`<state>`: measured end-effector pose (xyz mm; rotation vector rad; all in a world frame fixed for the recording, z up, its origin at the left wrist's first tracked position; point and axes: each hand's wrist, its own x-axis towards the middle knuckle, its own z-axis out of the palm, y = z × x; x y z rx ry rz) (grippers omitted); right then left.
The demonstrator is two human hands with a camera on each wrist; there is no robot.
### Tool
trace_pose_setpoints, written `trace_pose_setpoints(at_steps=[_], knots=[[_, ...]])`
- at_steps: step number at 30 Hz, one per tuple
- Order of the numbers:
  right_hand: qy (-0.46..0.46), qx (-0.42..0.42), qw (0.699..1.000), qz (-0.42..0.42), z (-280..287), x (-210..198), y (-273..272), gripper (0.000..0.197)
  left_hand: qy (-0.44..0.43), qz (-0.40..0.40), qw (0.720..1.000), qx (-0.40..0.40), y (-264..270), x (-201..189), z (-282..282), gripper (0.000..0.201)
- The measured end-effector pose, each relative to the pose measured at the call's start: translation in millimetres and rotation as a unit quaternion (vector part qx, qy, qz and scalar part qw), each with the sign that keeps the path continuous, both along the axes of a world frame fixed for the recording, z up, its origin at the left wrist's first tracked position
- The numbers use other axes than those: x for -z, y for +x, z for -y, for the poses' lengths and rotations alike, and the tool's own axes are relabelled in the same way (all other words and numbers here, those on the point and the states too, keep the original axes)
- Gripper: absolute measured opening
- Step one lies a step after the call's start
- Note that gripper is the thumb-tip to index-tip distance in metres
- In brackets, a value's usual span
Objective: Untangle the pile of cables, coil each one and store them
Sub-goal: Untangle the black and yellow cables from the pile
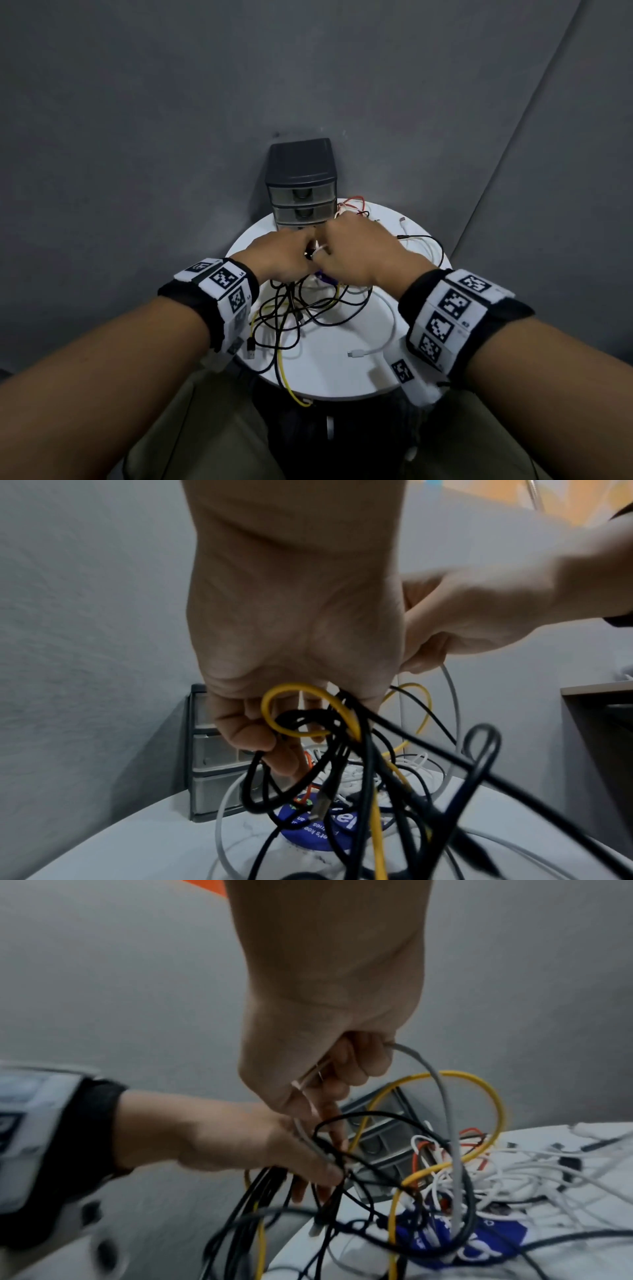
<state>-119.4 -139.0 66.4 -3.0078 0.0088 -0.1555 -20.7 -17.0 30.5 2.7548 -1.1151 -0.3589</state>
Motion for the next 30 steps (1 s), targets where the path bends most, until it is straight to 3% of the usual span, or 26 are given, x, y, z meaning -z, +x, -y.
trace_pose_setpoints(at_steps=[5, 8, 10, 13, 17, 21, 23, 25, 28, 30], knots=[[0.157, 0.016, 0.987, -0.022, 24.7, -1.1, 10.0, 0.019, -0.024, -0.019, 0.999, 0.037, 3.5, -0.1, -4.8, 0.036], [0.314, -0.013, 0.949, 0.000, 32.1, -15.1, 3.6, 0.013, -0.016, -0.008, 0.999, 0.031, 4.6, 0.0, -3.8, 0.024], [0.436, -0.025, 0.897, 0.063, 36.6, -28.5, -3.2, 0.013, -0.018, -0.017, 1.000, 0.015, 7.9, 2.7, -4.7, 0.025], [0.586, -0.040, 0.796, 0.145, 48.4, -43.3, -8.9, 0.019, -0.041, -0.040, 0.998, 0.007, 12.9, 6.2, -6.6, 0.018], [0.689, -0.035, 0.697, 0.198, 59.4, -45.5, -10.3, 0.026, -0.089, -0.052, 0.995, 0.003, 13.4, 4.1, -4.4, 0.010], [0.800, -0.046, 0.554, 0.227, 67.2, -56.9, -14.2, 0.023, -0.019, -0.086, 0.996, -0.022, 18.5, 6.9, -7.9, 0.010], [0.820, -0.045, 0.517, 0.241, 71.5, -64.3, -15.0, 0.023, 0.009, -0.100, 0.994, -0.033, 21.7, 10.1, -11.5, 0.020], [0.807, -0.039, 0.530, 0.256, 73.3, -70.0, -12.9, 0.025, 0.023, -0.092, 0.995, -0.030, 23.4, 11.6, -12.2, 0.020], [0.758, -0.011, 0.600, 0.256, 66.2, -69.5, -4.6, 0.025, 0.025, -0.081, 0.996, -0.025, 21.6, 9.6, -8.9, 0.024], [0.745, 0.010, 0.628, 0.223, 59.5, -65.3, 0.4, 0.027, 0.039, -0.069, 0.997, -0.021, 17.8, 5.9, -4.9, 0.032]])
